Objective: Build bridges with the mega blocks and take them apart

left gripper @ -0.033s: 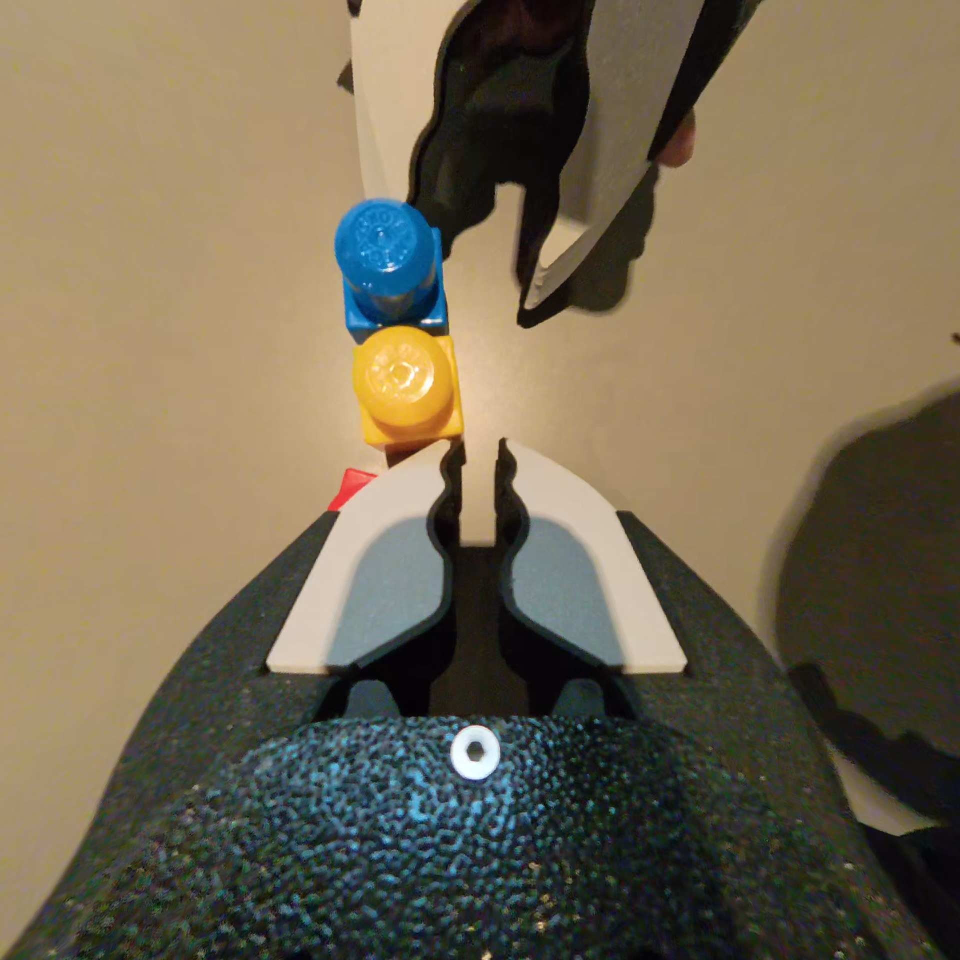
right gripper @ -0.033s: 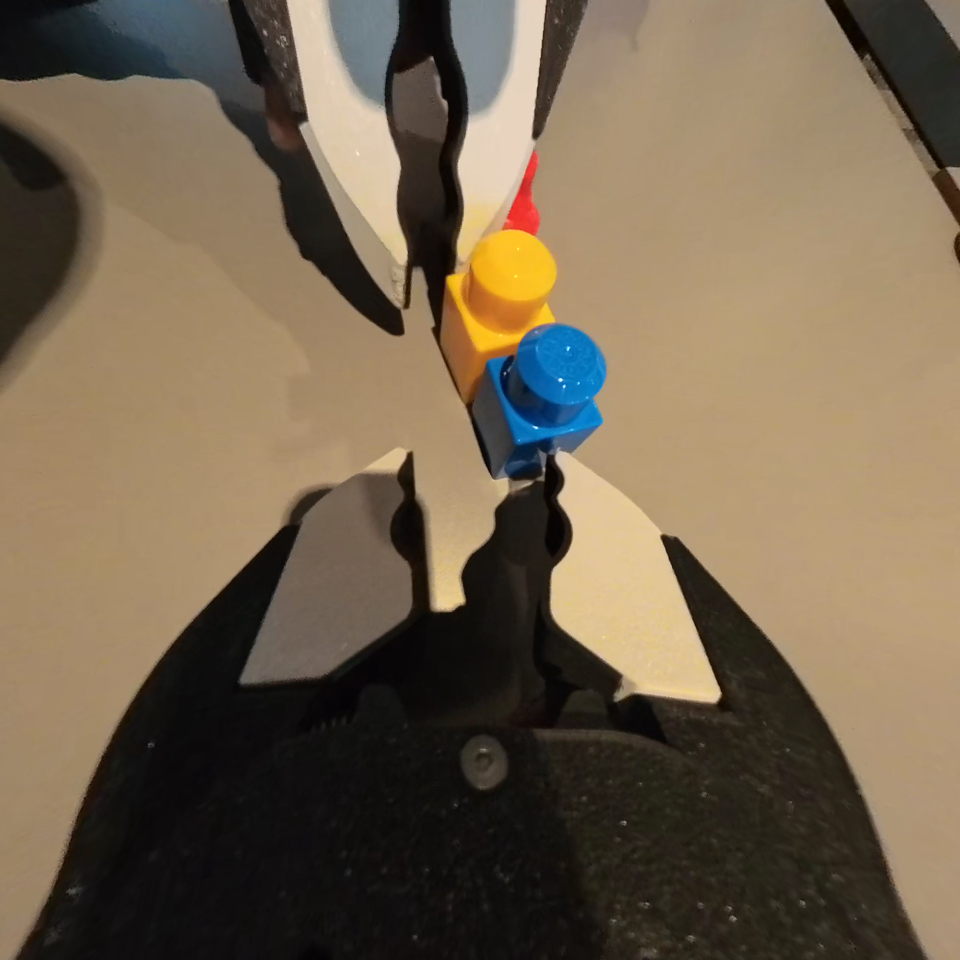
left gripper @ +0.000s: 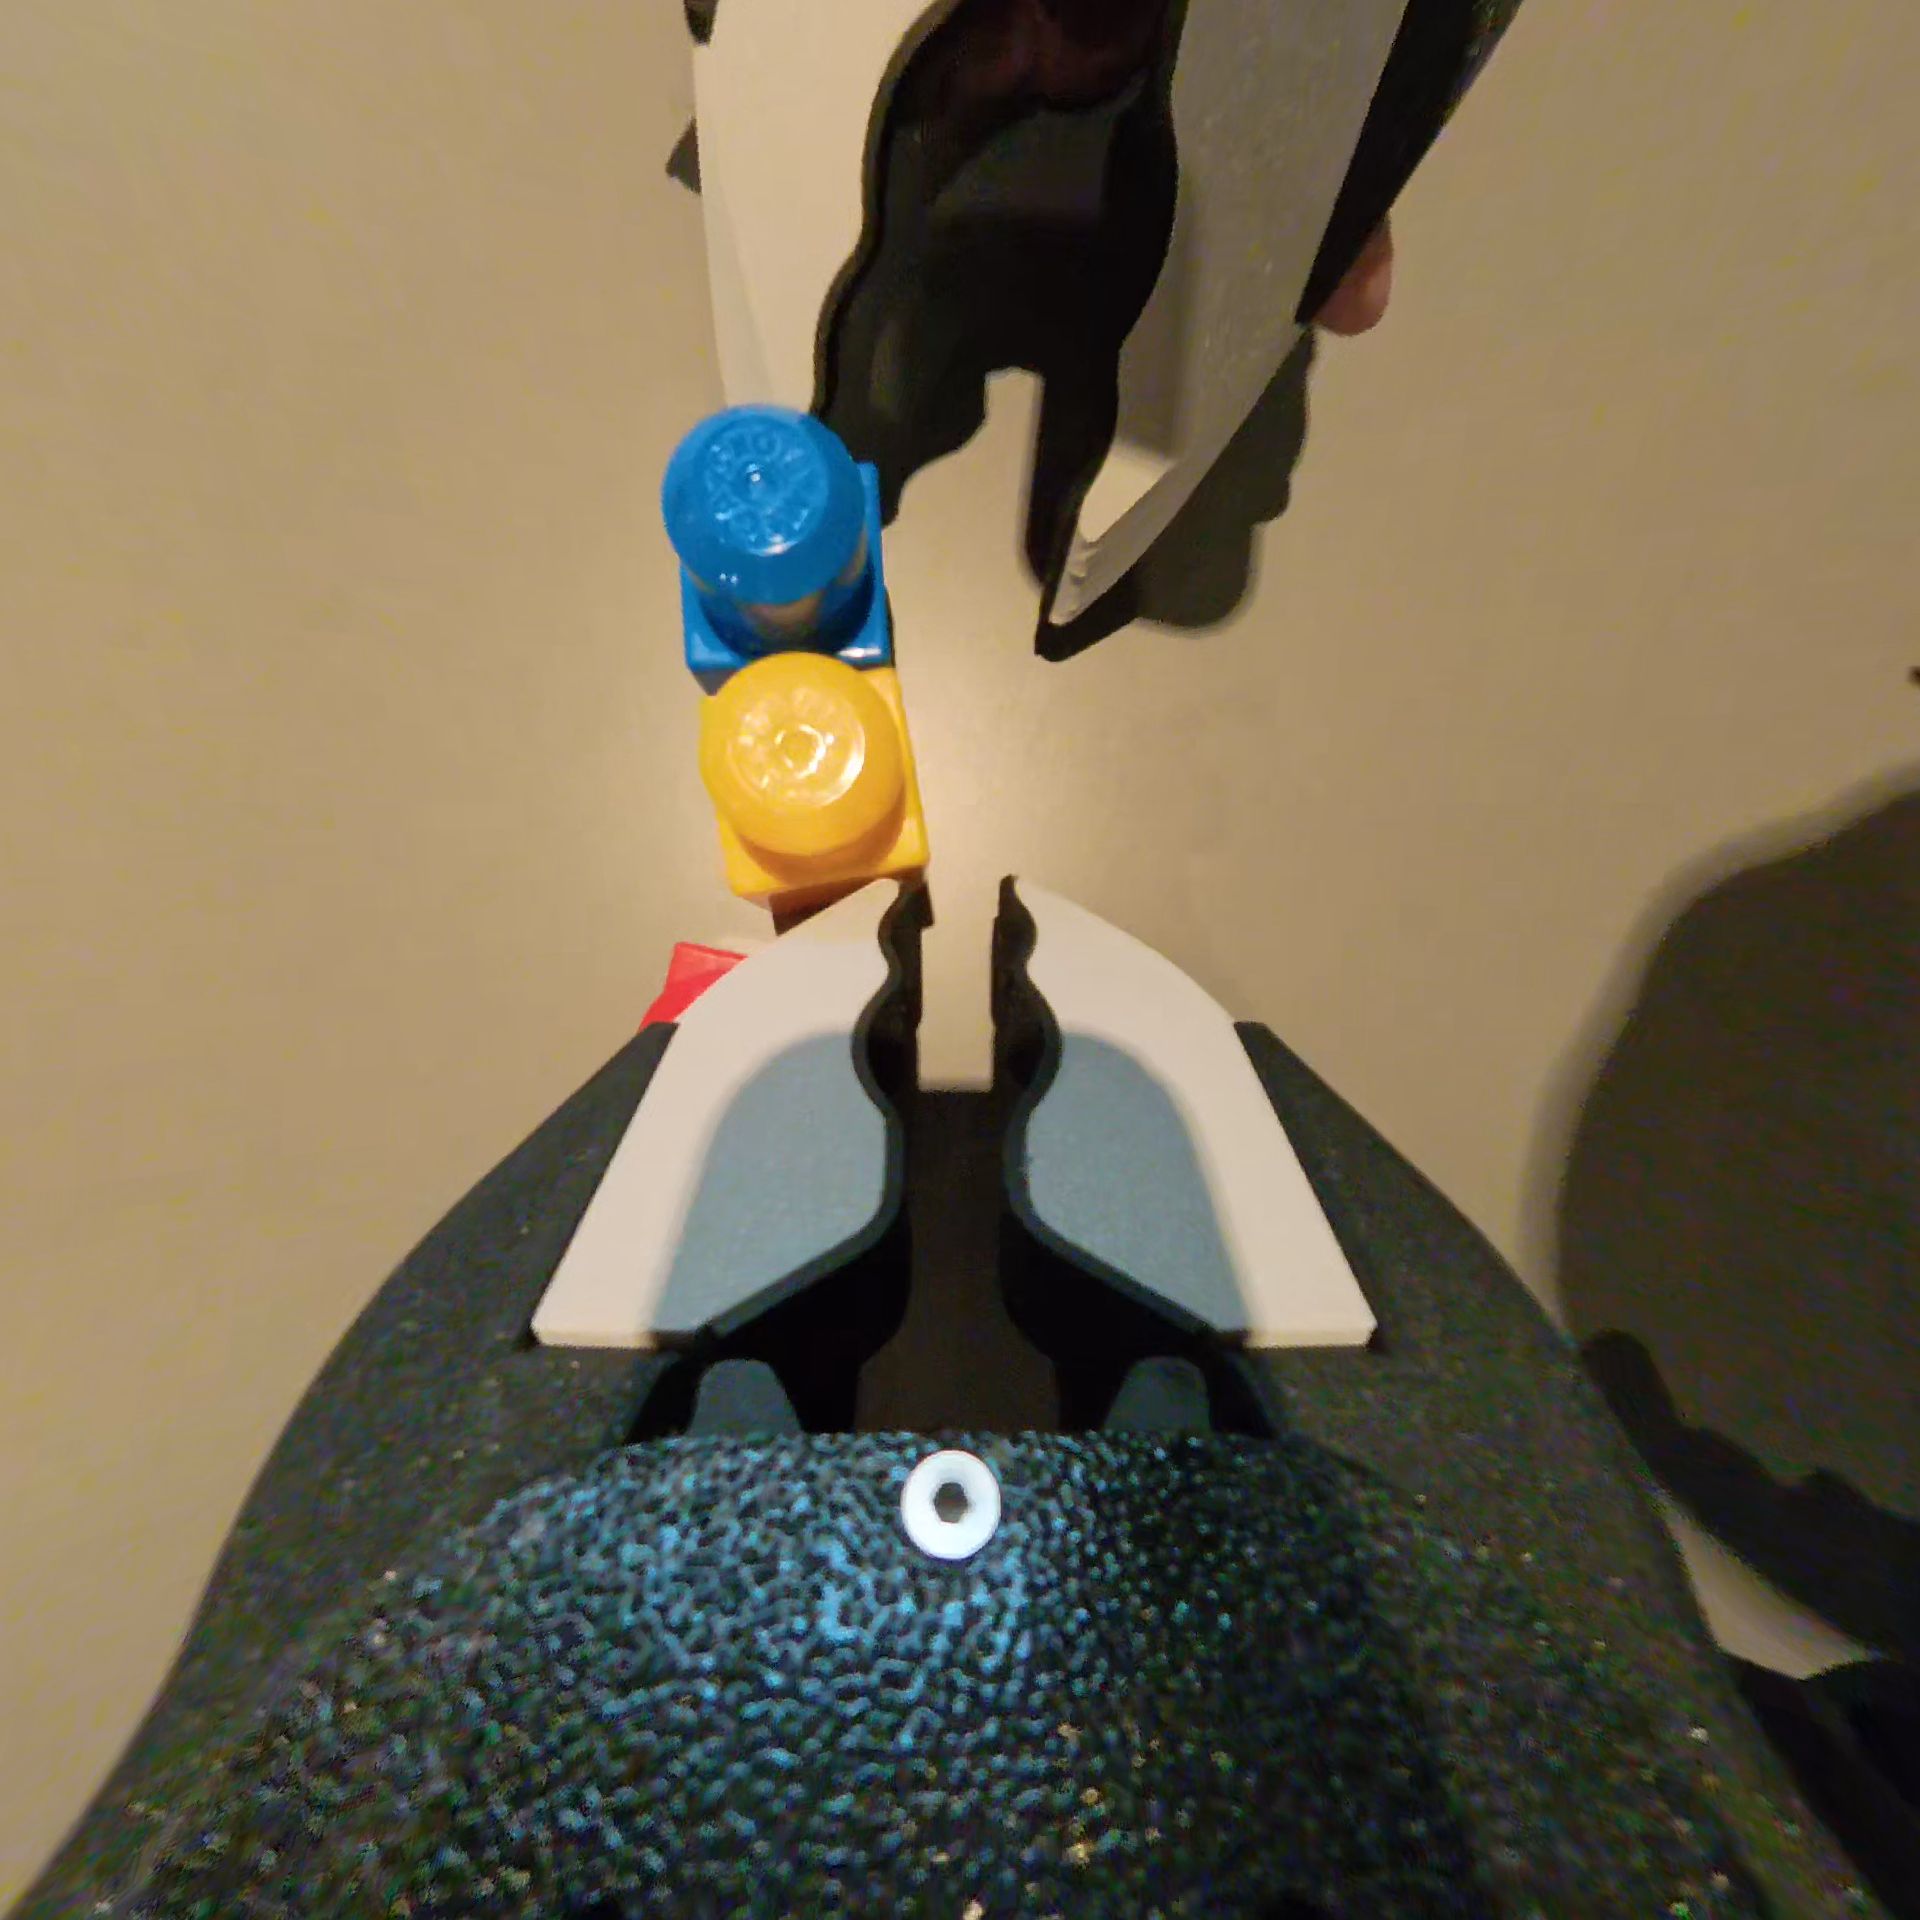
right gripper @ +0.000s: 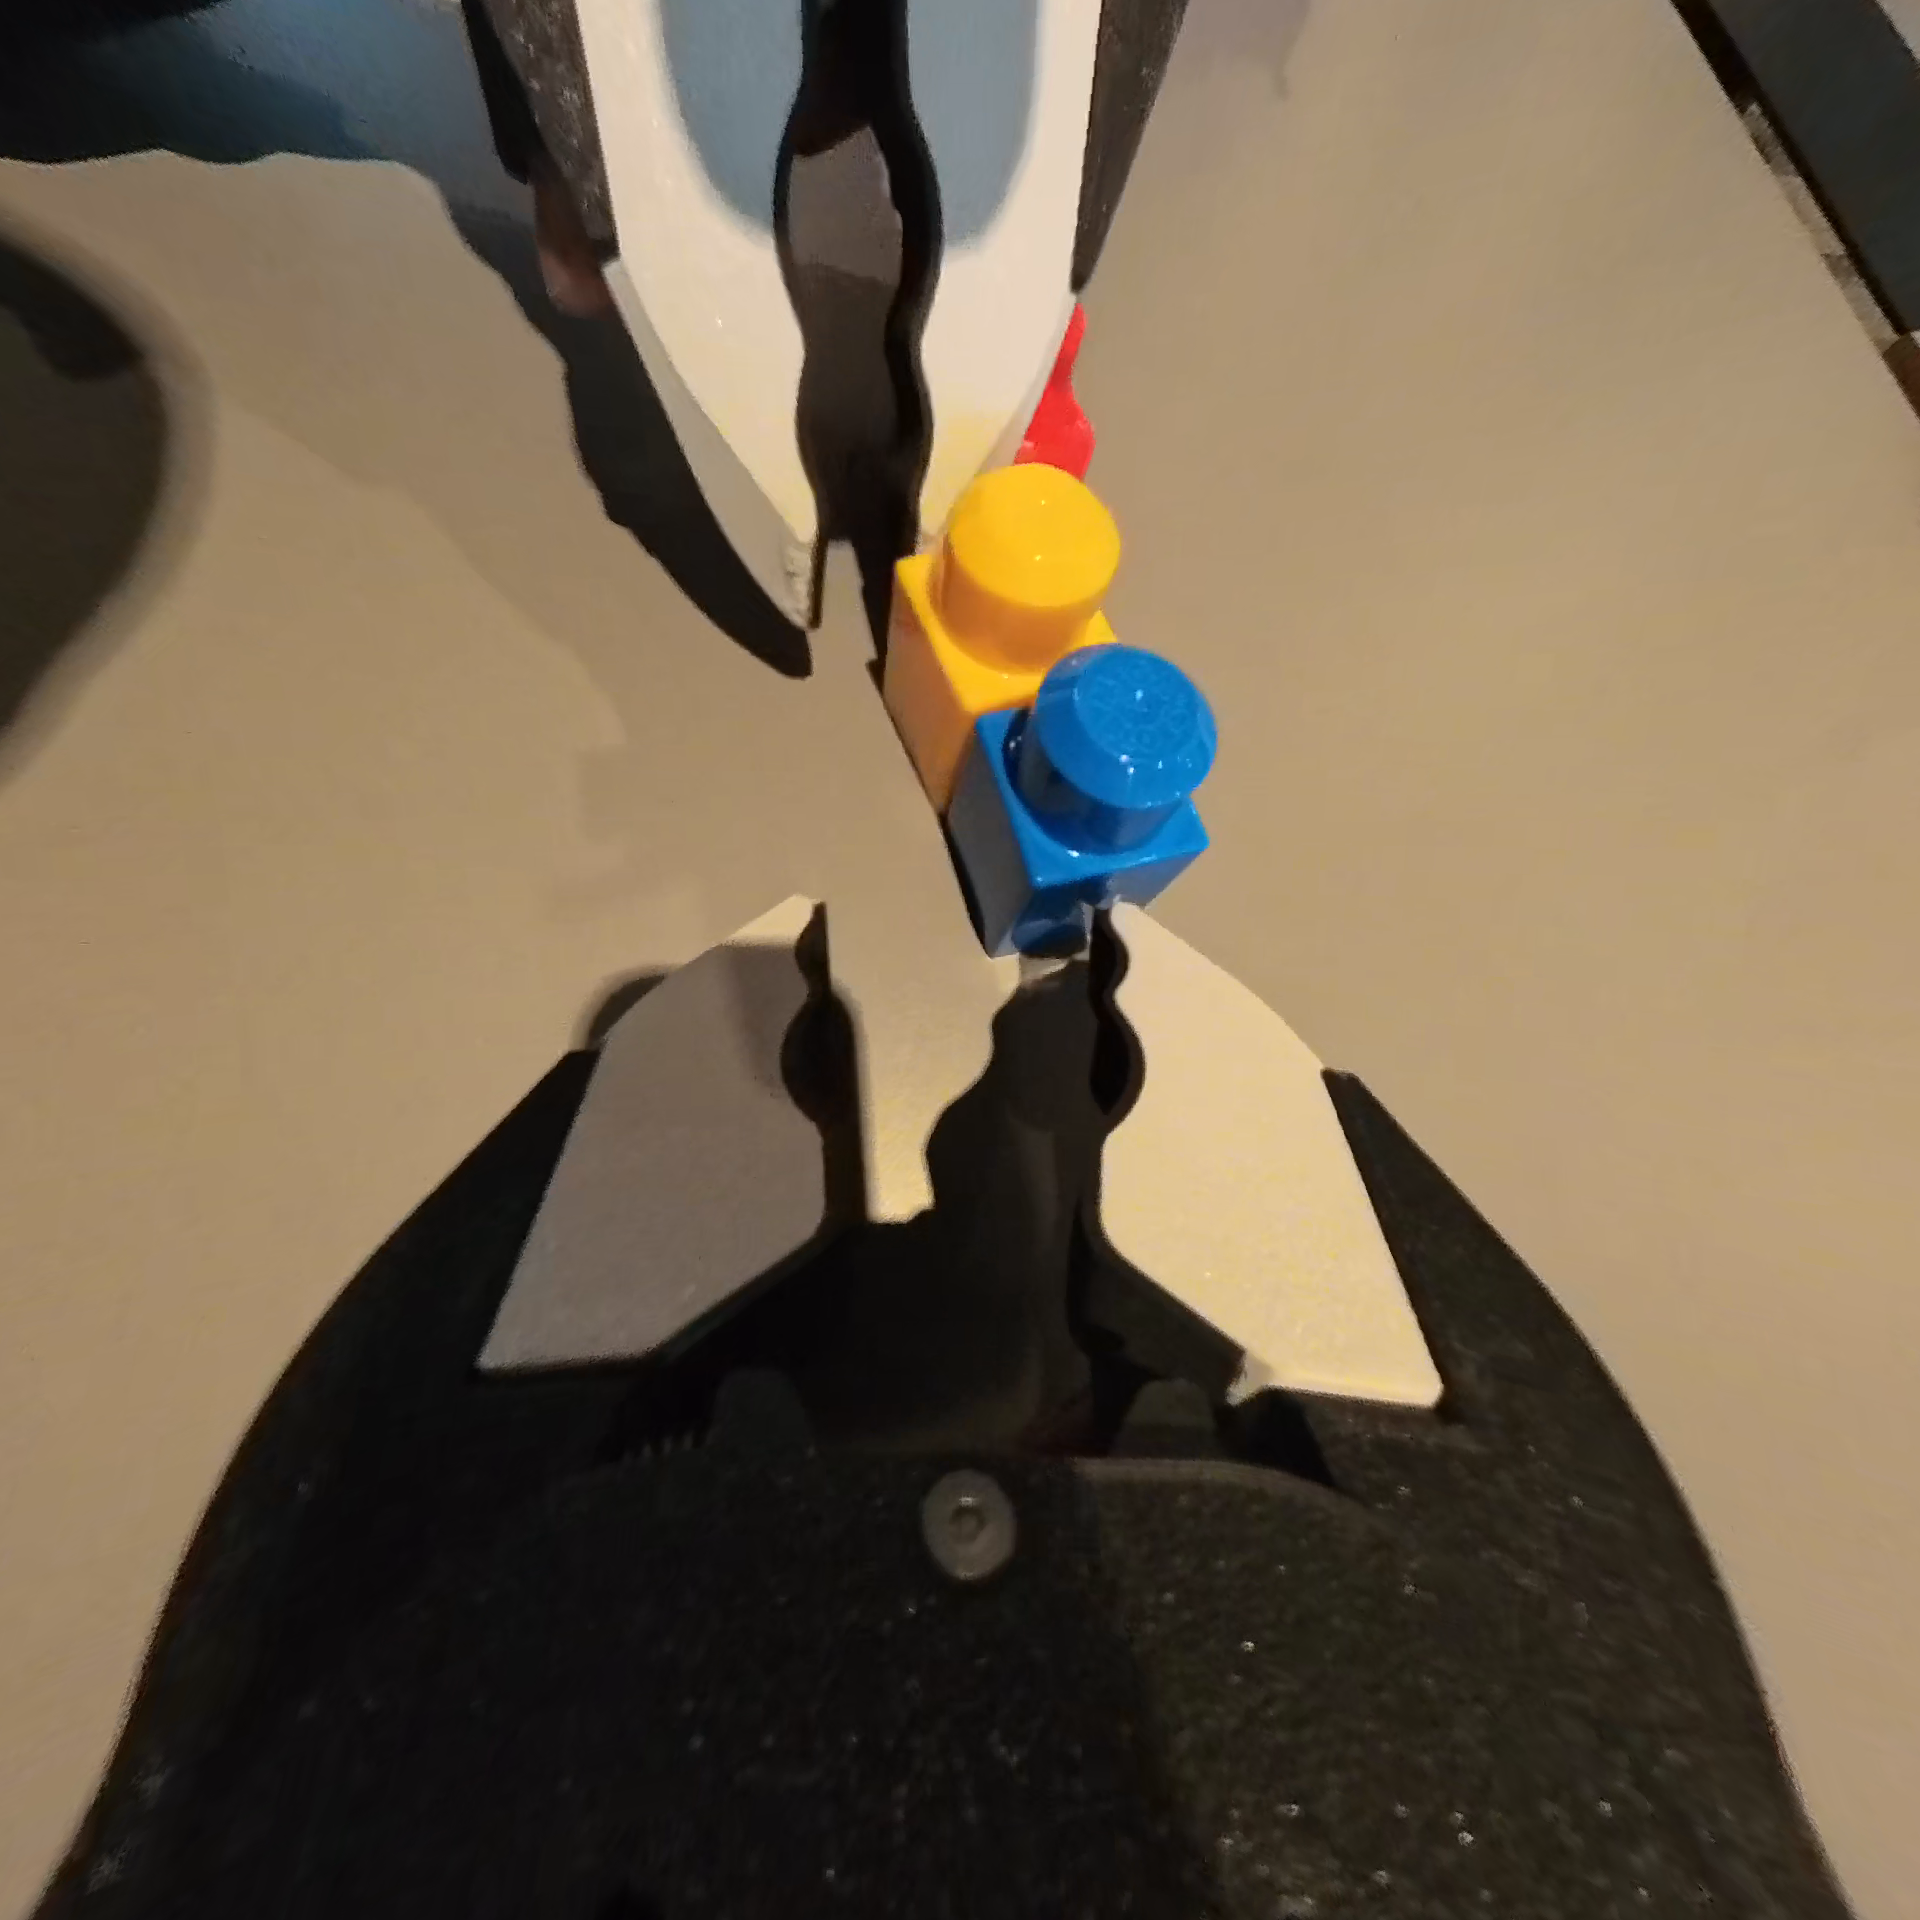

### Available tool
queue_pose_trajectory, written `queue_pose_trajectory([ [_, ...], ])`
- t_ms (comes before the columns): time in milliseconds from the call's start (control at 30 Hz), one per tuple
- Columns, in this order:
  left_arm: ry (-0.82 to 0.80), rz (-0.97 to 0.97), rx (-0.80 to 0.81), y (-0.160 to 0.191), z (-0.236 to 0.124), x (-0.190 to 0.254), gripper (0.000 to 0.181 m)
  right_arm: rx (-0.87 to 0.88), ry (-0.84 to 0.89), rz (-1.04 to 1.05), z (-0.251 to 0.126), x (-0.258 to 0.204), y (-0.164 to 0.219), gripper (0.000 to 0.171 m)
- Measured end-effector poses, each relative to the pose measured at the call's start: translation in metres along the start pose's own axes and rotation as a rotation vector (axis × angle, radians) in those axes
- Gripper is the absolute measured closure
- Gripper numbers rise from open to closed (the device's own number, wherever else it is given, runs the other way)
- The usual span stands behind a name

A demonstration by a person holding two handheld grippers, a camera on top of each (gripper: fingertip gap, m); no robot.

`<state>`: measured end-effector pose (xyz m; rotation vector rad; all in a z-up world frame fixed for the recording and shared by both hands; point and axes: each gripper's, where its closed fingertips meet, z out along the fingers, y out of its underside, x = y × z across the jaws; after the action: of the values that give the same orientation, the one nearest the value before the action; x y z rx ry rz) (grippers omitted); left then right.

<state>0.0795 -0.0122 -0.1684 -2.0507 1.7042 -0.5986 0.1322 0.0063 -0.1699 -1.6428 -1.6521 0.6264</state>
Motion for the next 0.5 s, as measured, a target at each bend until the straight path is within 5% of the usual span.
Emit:
queue_pose_trajectory([
  [500,0.007,0.033,-0.015,-0.012,0.018,0.012,0.167,0.008,-0.183,-0.147,-0.002,0.012,0.005,0.118],
])
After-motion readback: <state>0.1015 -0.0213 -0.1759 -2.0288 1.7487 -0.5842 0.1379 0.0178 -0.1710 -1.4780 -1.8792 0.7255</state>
